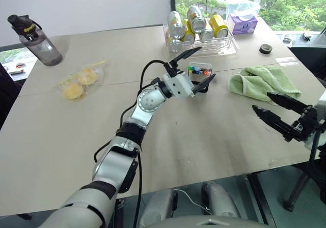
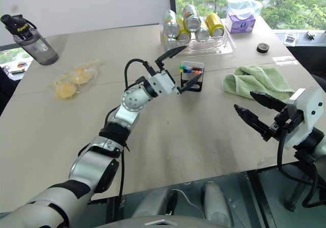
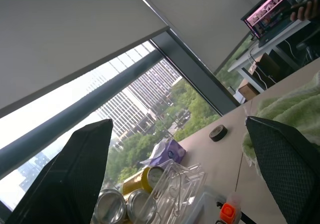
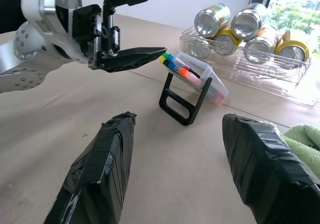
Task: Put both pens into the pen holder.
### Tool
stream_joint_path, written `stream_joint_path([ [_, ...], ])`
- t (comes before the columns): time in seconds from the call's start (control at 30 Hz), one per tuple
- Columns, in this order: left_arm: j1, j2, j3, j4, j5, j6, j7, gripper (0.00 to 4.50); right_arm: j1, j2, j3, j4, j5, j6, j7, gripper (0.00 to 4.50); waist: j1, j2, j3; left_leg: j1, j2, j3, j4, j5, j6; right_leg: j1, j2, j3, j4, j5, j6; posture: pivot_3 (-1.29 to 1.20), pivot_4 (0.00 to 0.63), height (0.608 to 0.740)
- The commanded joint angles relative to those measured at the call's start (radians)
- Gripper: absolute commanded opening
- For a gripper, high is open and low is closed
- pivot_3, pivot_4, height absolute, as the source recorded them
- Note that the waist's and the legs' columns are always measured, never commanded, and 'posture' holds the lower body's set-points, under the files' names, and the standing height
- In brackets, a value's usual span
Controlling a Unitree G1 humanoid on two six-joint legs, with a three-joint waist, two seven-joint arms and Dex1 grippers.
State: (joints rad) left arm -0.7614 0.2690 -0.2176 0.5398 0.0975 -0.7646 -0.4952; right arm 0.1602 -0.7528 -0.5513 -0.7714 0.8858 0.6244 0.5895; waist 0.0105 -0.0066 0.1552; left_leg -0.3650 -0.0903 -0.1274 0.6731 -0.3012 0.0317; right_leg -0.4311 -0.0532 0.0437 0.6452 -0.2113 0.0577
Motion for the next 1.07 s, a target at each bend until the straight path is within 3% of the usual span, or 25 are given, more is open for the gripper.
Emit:
stream_joint_path([
  [0.03,0.112,0.073,0.024,-0.310,-0.135,0.182,-0.090,4.48,0.011,0.003,0.002,0.010,-0.024,-0.037,0.016,2.97,-0.003,0.000,0.000,0.000,0.000,0.000,0.000,0.000,0.000,0.000,0.000,0.000,0.000,0.000,0.000,0.00,0.150,0.739],
  [0.2,0.310,0.197,0.069,-0.778,-0.382,0.644,-0.141,4.48,0.038,0.036,0.028,0.055,-0.027,-0.072,0.069,2.97,0.004,0.001,0.000,0.000,0.001,0.000,0.000,0.000,0.000,0.000,0.000,0.000,0.000,0.000,0.000,0.00,0.150,0.739],
  [0.33,0.452,0.310,0.196,-1.012,-0.647,1.002,-0.100,4.48,0.030,0.054,0.058,0.116,-0.015,-0.083,0.119,2.97,-0.004,0.001,-0.001,0.002,0.001,-0.001,0.001,0.000,0.000,0.002,0.000,-0.001,0.000,0.000,0.000,0.00,0.150,0.739],
  [0.43,0.634,0.376,0.303,-1.121,-0.759,1.155,-0.064,4.48,0.037,0.038,0.136,0.181,-0.109,-0.129,0.186,2.97,-0.015,0.002,-0.001,0.003,0.002,0.001,0.001,0.000,0.000,0.002,0.001,0.001,0.001,0.000,0.000,0.00,0.150,0.739],
  [0.63,0.956,0.396,0.399,-1.181,-0.662,1.180,-0.023,4.48,-0.007,0.054,0.277,0.318,-0.260,-0.249,0.265,2.97,-0.015,0.002,-0.001,0.004,0.003,0.003,0.000,0.000,0.000,0.003,0.001,0.002,0.001,0.000,0.000,0.00,0.150,0.739],
  [0.8,1.098,0.375,0.478,-1.219,-0.613,1.158,-0.005,4.48,-0.074,0.077,0.374,0.459,-0.353,-0.352,0.331,2.97,0.002,0.000,-0.002,0.005,0.003,0.003,0.000,0.000,0.000,0.004,0.001,0.001,-0.002,0.000,-0.001,0.00,0.150,0.739],
  [1.07,1.217,0.345,0.542,-1.273,-0.559,1.138,-0.004,4.48,-0.120,0.096,0.402,0.559,-0.377,-0.402,0.390,2.97,0.006,0.000,-0.001,0.004,0.003,0.002,-0.001,0.000,0.000,0.004,0.001,0.000,-0.003,0.000,-0.001,0.00,0.150,0.739],
])
